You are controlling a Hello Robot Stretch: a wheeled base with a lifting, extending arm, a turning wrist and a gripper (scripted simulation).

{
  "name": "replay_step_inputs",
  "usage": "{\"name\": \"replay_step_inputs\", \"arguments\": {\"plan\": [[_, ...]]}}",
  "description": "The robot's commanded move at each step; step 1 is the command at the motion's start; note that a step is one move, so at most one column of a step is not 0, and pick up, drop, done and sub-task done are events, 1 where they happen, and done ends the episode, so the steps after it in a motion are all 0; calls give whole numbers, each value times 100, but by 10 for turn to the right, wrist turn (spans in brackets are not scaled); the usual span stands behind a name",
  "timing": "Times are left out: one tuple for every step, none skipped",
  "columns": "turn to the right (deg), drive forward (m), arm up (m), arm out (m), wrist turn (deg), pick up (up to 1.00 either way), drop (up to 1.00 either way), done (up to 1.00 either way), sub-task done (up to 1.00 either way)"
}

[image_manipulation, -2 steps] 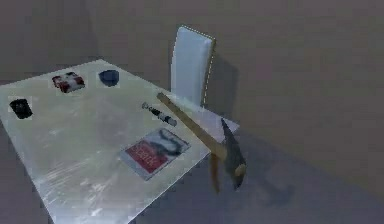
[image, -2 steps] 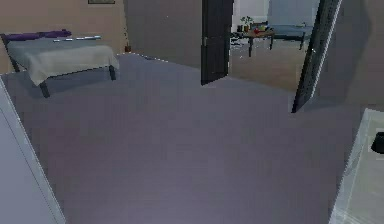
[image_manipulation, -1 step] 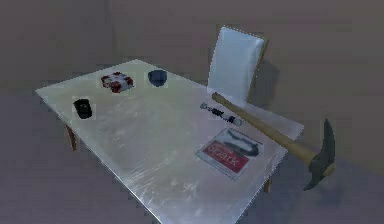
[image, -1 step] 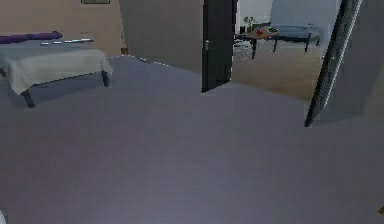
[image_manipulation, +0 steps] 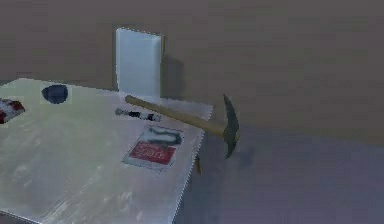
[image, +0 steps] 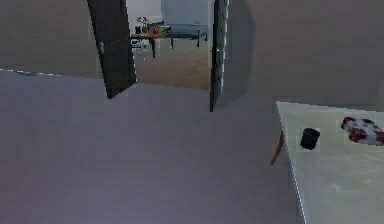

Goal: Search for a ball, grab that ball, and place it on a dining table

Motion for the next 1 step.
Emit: {"name": "replay_step_inputs", "arguments": {"plan": [[0,100,0,0,0,0,0,0,0]]}}
